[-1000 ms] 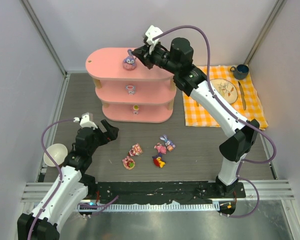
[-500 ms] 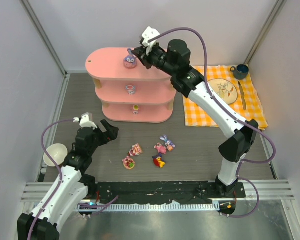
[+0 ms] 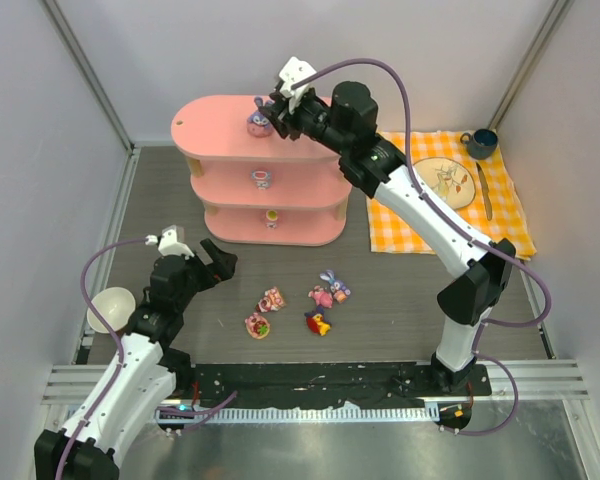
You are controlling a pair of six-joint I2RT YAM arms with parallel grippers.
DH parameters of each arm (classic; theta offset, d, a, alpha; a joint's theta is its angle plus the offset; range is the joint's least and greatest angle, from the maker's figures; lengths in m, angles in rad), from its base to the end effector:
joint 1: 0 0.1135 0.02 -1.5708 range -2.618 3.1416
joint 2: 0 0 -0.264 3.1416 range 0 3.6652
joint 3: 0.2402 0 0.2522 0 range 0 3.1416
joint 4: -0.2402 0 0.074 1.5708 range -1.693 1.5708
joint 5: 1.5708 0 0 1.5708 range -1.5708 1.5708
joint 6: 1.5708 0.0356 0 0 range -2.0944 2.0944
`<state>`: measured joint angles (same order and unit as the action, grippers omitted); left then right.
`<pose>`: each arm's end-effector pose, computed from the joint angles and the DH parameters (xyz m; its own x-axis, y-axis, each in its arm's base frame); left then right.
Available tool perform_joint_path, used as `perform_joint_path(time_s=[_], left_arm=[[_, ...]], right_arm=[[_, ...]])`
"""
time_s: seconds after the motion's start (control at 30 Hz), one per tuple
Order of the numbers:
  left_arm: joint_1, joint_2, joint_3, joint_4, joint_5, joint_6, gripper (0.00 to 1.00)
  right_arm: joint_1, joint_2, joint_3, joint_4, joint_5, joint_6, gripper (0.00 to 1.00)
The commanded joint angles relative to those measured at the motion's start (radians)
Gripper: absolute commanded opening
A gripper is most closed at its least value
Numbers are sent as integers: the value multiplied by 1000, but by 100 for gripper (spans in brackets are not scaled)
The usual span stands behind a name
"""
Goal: Place and organize the plastic toys onto the shelf
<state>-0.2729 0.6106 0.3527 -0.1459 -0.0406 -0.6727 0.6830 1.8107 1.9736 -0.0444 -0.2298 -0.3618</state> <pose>0.1512 -0.0408 0.2174 -0.4414 -0.5230 -0.7292 -0.0532 0.8264 -0.5605 0.3227 0.2730 0.4817 0.3654 -0.1470 -0.9192 -0.7064 0.5993 -0.3767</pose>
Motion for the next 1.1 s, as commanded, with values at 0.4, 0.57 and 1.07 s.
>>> perform_joint_path(time_s=[0.4, 0.57, 1.07], left_arm=[[-3, -26, -4, 25, 5, 1, 100], [-3, -41, 6, 5, 7, -1, 100], [-3, -17, 6, -35, 38, -10, 100]], right_arm=[[9, -83, 5, 93, 15, 15, 56], [9, -161, -41, 130, 38, 41, 60], [341, -813, -918, 160, 690, 216, 64]])
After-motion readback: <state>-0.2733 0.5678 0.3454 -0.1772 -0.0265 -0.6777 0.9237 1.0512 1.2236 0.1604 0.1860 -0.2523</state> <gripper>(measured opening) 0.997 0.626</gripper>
